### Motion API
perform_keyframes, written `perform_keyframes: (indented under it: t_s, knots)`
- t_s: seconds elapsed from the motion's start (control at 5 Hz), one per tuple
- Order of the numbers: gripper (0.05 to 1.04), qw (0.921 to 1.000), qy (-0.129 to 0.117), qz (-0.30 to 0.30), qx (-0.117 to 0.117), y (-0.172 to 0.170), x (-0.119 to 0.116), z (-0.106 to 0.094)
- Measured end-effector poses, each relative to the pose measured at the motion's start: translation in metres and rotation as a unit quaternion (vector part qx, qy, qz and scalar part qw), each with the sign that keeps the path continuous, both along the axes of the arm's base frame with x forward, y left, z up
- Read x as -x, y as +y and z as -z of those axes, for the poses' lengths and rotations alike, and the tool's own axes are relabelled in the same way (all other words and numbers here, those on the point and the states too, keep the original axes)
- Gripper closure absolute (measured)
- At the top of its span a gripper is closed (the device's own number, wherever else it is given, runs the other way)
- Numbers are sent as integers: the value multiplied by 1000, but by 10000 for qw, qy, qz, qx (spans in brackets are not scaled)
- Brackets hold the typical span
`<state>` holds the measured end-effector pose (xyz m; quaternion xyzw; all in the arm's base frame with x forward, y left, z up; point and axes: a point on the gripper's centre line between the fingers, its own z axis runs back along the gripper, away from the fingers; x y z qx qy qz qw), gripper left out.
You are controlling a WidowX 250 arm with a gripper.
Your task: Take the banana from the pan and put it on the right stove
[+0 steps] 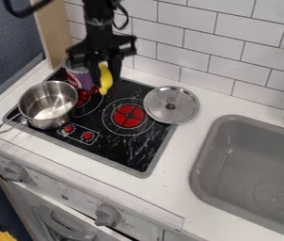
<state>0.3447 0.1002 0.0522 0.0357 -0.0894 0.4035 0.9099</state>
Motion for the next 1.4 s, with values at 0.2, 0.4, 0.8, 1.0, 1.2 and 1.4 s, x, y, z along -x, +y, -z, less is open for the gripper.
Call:
perform_keyframes:
  t_s: [0.2, 0.4, 0.8, 1.0, 1.2, 1.4]
  knots:
    - [705, 9998, 66, 195, -7, -3, -14, 20]
    - [705, 9993, 162, 344, 13, -3, -25, 38]
    - [705, 9989, 346, 330, -21, 3, -38, 59]
    - [658, 9986, 419, 309, -10, 3, -42, 63]
    - [350, 9983, 512, 275, -46, 3, -39, 63]
    - [94, 9981, 548, 271, -36, 2, -39, 63]
